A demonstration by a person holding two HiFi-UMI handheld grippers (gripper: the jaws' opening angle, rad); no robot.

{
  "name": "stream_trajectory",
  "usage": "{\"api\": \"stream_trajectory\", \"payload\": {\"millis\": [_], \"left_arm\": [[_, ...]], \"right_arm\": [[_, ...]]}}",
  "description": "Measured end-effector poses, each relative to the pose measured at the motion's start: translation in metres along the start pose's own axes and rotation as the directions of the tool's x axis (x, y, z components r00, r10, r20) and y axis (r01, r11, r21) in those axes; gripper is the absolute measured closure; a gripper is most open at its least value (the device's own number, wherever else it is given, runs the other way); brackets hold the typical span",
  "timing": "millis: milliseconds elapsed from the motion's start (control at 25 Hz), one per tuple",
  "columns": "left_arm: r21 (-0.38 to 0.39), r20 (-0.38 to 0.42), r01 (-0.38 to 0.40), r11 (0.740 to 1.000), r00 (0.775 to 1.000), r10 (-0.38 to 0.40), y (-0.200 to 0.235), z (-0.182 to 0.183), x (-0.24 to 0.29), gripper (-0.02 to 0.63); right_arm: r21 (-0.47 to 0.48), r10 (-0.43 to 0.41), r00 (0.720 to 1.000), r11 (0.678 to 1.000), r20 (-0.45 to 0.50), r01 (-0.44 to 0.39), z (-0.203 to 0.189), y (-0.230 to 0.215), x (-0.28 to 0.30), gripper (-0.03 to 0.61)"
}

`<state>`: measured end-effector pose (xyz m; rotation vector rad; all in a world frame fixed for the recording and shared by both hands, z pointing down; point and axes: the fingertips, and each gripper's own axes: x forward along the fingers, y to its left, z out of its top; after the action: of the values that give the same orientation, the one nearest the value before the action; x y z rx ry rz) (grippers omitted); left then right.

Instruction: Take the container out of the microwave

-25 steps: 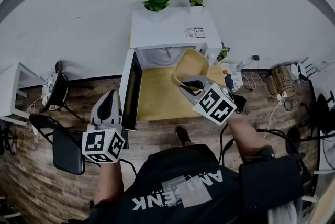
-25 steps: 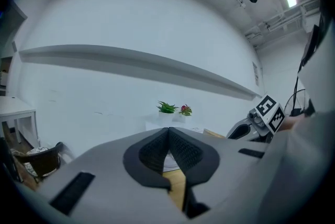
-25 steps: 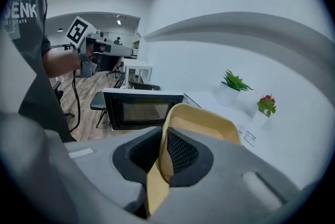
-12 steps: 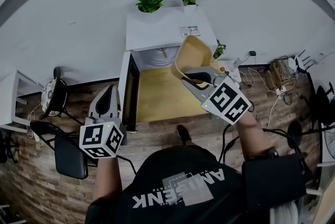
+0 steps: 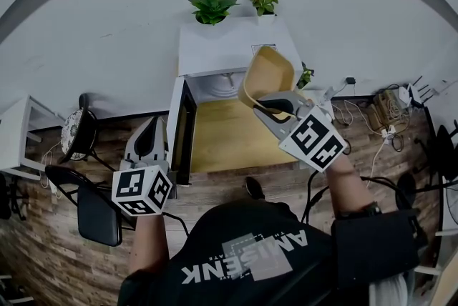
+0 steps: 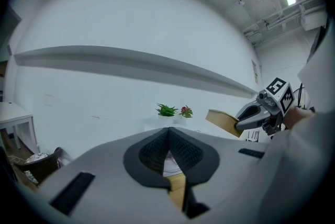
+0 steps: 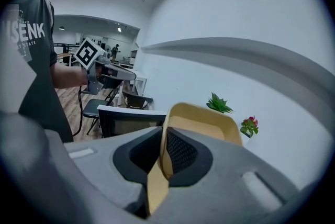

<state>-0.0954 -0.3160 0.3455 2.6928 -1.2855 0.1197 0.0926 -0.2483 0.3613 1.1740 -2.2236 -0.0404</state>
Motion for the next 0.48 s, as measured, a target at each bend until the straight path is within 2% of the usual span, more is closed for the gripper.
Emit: {"api": "stream_trajectory", "payload": {"millis": [480], "left_arm": [[0.006, -0.01, -0.01, 1.0, 1.0, 0.01, -0.0039, -0.0066, -0.0008, 0.612]], "right_arm": [[-0.001, 0.003, 1.0, 1.0, 0.004, -0.003, -0.0005, -0.0011, -0.0021, 0.549]]}}
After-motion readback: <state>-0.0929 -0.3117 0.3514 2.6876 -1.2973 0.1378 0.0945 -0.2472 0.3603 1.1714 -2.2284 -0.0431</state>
